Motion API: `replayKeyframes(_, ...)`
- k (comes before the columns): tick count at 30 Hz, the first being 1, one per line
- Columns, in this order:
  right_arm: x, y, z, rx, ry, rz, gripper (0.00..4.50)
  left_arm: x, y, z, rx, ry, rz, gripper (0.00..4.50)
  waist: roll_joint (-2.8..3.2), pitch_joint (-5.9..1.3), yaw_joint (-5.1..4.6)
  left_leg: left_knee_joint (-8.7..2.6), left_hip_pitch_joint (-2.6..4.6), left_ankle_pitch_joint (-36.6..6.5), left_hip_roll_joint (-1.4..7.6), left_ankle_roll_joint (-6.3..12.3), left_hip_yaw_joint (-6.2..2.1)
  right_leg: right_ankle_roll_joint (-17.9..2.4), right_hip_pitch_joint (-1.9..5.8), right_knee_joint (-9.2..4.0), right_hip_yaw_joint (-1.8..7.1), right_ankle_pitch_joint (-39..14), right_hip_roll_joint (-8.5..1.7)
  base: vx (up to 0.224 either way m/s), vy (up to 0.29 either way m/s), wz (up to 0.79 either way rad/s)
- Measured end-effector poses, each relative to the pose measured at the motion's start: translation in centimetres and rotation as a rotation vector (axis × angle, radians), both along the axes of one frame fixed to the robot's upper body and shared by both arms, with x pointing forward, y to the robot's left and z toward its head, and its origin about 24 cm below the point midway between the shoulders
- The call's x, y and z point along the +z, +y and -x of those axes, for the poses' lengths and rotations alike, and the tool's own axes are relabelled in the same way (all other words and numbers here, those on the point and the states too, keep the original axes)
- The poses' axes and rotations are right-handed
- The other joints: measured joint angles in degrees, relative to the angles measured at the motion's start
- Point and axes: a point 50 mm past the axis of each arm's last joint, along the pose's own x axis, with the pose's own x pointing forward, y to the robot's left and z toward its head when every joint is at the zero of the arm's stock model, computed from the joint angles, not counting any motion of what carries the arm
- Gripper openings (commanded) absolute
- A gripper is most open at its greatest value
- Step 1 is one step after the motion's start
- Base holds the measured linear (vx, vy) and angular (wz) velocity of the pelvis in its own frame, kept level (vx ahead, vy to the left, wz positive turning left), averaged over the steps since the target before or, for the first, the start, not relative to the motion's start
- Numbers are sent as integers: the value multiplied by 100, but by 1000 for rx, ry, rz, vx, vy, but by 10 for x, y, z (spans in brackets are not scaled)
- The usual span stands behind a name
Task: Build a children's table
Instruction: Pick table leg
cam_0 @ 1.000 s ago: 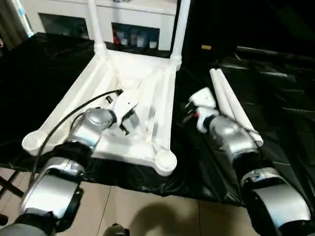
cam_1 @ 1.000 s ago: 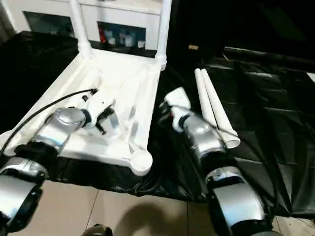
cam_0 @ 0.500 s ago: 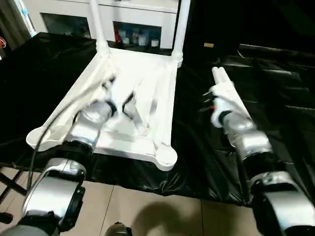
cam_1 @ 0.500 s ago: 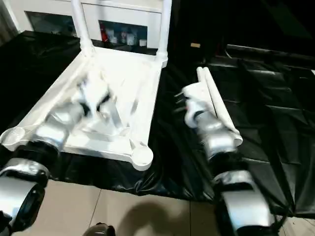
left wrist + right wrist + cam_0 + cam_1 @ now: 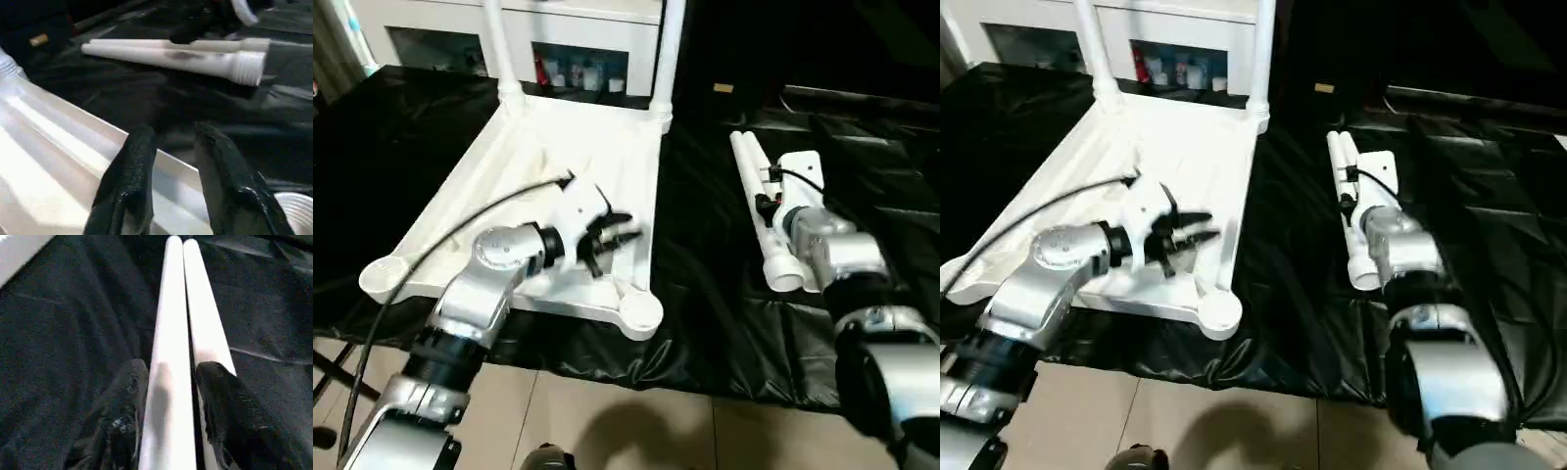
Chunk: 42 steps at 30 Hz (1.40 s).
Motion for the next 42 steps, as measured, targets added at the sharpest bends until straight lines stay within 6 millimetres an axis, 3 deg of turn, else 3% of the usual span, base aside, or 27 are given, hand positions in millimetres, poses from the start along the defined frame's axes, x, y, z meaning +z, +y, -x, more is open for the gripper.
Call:
replayKeyframes(12, -12, -6, 3, -31, 97, -29, 328, 3, -2, 6, -12, 15, -39, 301, 0, 0, -7, 5, -4, 0, 0, 0, 0, 0, -4, 4, 1, 0, 0, 0, 0, 0)
replayKeyframes(15, -14, -5, 4, -27, 131, -51, 333, 1, -2, 6, -5, 12, -57, 321, -1, 0, -8, 10, -5, 0, 0, 0, 0, 0, -7, 12, 1, 0, 0, 0, 0, 0)
replayKeyframes(21, -25, -4, 10, -31, 225, -129, 333, -1, 2, 8, -3, 29, -85, 321, -2, 0, -1, 24, -7, 1, 1, 1, 0, 0, -14, 32, 3, 0, -1, 0, 0, 0)
replayKeyframes(30, -24, 1, 11, -17, 286, -244, 333, -1, -1, 11, -26, 40, -92, 321, -8, -4, 0, 44, -6, 5, 3, -5, 0, 1, -19, 61, 6, 0, -2, 0, 0, 0)
replayKeyframes(31, -24, 1, 11, -17, 292, -247, 306, -1, 0, 11, -26, 44, -94, 330, -9, -5, -1, 45, -6, 5, 3, -5, 0, 1, -20, 64, 7, -1, -2, 0, 0, 0)
replayKeyframes(34, -25, 1, 12, -11, 305, -252, 300, -2, 0, 12, -32, 51, -95, 330, -14, -8, -1, 45, -6, 6, 3, -7, 0, 1, -21, 65, 7, -1, -2, 0, 0, 0)
replayKeyframes(42, -28, -1, 15, 10, 333, -270, 216, -2, 0, 12, -40, 56, -97, 330, -47, -29, 2, 47, -4, 7, 3, -8, -1, 1, -19, 66, 6, -1, -2, 0, 0, 0)
